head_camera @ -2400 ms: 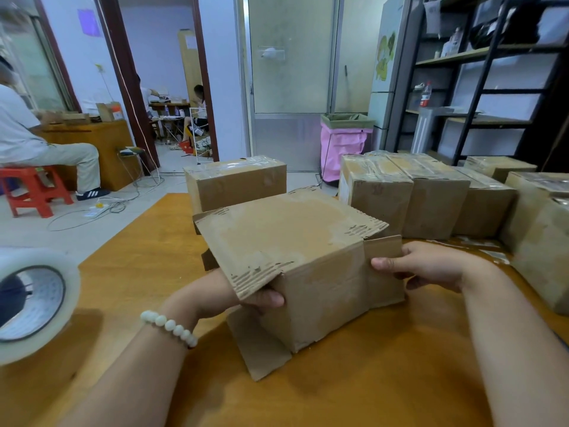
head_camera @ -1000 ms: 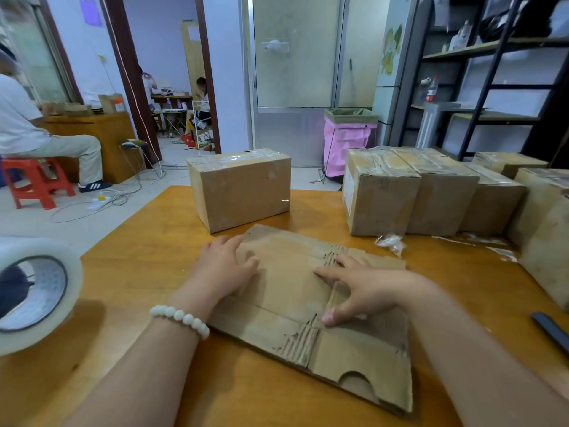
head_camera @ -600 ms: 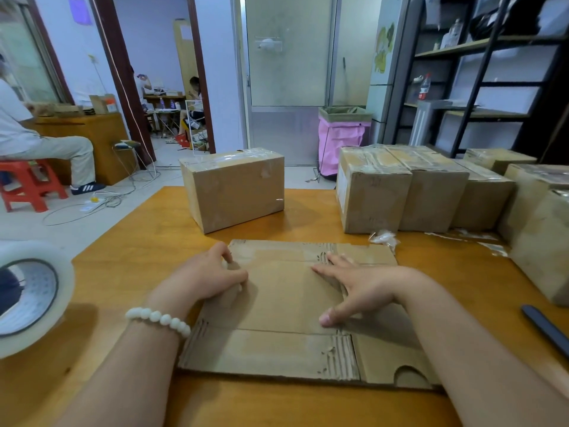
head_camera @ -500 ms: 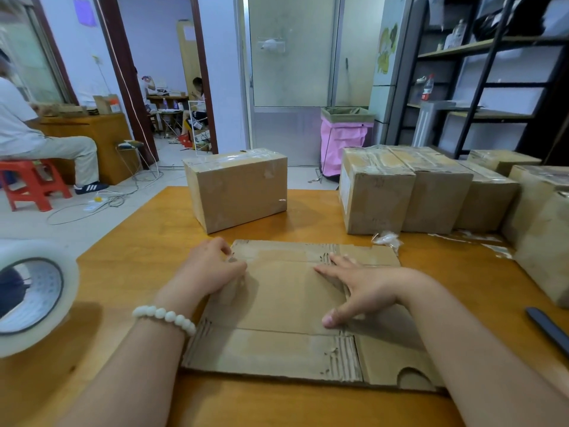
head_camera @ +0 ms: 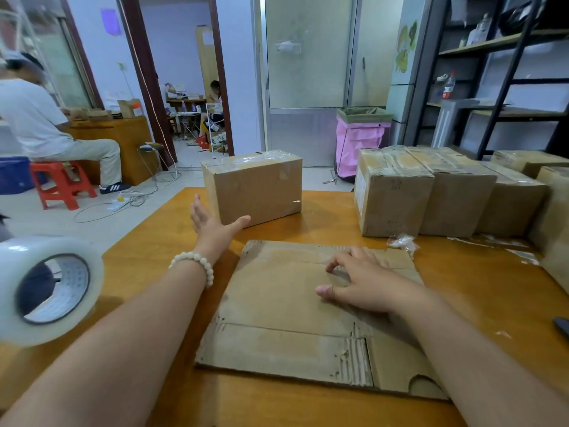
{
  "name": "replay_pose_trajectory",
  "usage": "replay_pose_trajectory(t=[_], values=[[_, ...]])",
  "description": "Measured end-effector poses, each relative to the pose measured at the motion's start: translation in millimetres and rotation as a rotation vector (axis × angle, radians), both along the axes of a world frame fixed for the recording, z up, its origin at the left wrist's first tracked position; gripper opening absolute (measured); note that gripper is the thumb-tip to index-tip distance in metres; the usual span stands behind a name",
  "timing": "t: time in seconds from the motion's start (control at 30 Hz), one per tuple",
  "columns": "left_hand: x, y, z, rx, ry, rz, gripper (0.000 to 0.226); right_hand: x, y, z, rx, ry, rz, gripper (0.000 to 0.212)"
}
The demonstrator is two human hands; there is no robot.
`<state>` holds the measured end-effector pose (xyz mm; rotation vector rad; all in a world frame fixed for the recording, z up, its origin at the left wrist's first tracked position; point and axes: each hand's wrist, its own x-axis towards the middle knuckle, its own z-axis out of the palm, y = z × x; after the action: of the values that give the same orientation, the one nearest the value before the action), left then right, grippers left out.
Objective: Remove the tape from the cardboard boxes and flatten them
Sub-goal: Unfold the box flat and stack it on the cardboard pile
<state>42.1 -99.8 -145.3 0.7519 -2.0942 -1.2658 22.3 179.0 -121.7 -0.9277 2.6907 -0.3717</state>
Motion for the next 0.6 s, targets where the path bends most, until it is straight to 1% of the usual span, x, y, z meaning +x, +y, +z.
replay_pose_trajectory(t=[0.1,0.17,0.23,0.33,0.43,0.53,0.6], values=[[-7.1,-10.7,2.6,0.105,0.085,0.001,0.122,-1.6,-2.3,-3.1,-0.019,0.023,-0.017,0.049],[-12.4,-17.8,3.7,0.166,0.092,0.009,0.124,-3.0,-2.8,-4.4,-0.040,0.043,-0.024,0.045],[-18.3,-22.7,4.2,0.176,0.064,-0.013,0.126,-4.1,-2.9,-5.3,-0.056,0.051,-0.026,0.043],[-26.4,-29.8,3.9,0.166,0.061,-0.038,0.129,-5.1,-4.1,-6.7,-0.037,0.063,-0.015,0.046],[-30.4,-36.8,3.7,0.142,0.046,-0.054,0.136,-5.6,-4.4,-7.3,-0.026,0.069,-0.014,0.047],[-34.8,-45.2,2.6,0.160,0.036,-0.087,0.144,-6.0,-4.1,-7.6,-0.035,0.065,-0.018,0.045],[-39.7,-52.1,0.7,0.180,0.058,-0.129,0.137,-6.8,-4.6,-9.0,-0.034,0.068,-0.018,0.045]])
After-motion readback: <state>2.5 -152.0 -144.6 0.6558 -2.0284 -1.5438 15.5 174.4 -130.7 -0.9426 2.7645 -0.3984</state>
